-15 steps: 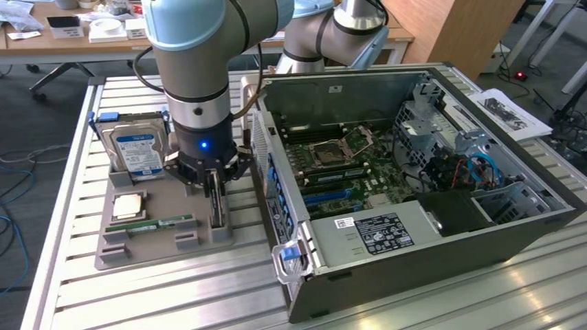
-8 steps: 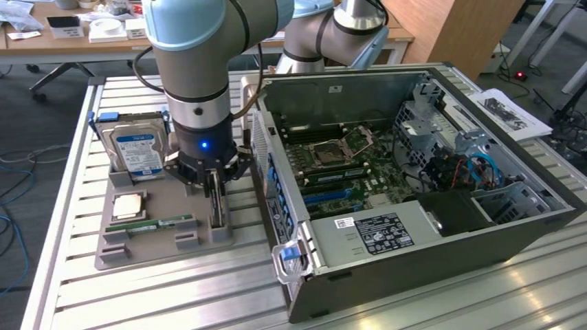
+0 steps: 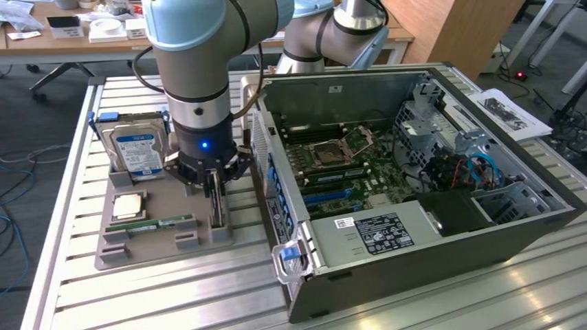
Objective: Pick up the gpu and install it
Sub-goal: 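Pick up the gpu and move the gpu toward the slot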
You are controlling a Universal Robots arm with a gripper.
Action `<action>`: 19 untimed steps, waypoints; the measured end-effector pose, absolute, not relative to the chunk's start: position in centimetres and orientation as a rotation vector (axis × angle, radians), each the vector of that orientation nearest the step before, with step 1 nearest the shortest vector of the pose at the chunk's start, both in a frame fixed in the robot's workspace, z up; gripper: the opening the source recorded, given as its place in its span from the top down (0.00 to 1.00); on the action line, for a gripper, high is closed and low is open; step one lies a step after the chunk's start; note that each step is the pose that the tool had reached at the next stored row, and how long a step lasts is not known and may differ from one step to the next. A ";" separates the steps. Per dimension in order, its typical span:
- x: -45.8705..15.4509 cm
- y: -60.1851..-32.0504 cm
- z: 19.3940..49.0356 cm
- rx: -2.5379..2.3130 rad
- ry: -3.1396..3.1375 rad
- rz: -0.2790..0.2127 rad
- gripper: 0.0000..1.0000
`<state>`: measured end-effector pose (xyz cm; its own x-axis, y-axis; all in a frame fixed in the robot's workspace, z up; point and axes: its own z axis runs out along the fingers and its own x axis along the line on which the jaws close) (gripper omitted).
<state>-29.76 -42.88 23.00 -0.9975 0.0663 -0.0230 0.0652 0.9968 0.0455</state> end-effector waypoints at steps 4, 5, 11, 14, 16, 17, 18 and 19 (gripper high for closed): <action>-29.7 -43.0 23.0 0.103 3.115 0.070 0.67; -29.7 -43.0 23.0 0.103 3.115 0.070 0.67; -29.7 -42.9 23.0 0.102 3.115 0.072 0.67; -29.7 -42.9 23.0 0.100 3.115 0.072 0.67; -29.7 -42.9 23.0 0.096 3.115 0.072 0.67; -29.7 -42.9 23.0 0.095 3.115 0.072 0.67; -29.7 -42.9 23.0 0.095 3.115 0.072 0.67; -29.7 -42.9 23.0 0.094 3.115 0.073 0.67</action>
